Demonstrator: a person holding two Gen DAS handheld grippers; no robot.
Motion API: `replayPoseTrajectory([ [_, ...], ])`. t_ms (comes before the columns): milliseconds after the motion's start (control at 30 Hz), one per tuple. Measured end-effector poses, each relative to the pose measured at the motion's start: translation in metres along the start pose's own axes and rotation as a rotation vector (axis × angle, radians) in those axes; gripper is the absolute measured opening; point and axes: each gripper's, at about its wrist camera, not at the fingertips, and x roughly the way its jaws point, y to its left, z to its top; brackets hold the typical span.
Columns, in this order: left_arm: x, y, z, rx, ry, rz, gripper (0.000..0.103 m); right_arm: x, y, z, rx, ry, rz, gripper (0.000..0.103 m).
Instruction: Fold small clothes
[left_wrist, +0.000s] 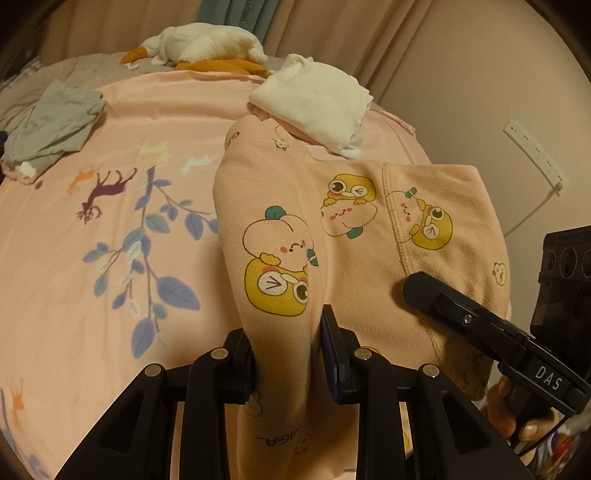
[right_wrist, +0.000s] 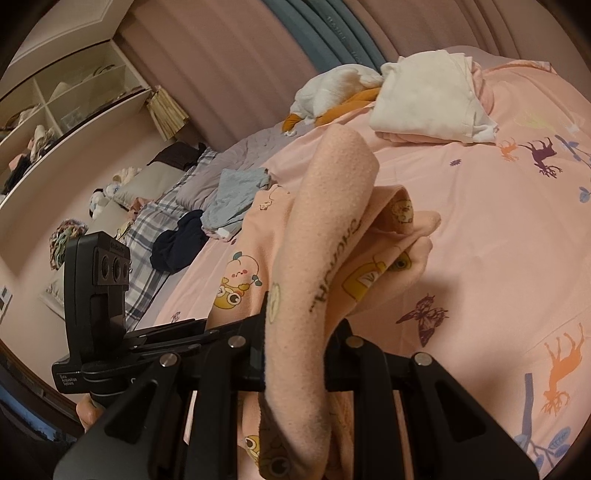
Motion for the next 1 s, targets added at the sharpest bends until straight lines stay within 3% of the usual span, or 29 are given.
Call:
replayPoseTrajectory([
  [533, -0.026, 0.017, -0.016, -0.067, -0.059, 0.035, 0.027, 0.019, 0.042, 0.0, -0.105, 0.037, 0.04, 0.02],
  [1000, -0.036, 0.037, -0.011, -0.094, -0.089, 0.072, 0.028, 0.043, 0.052, 0.01, -0.156, 0.066, 0.069, 0.02],
])
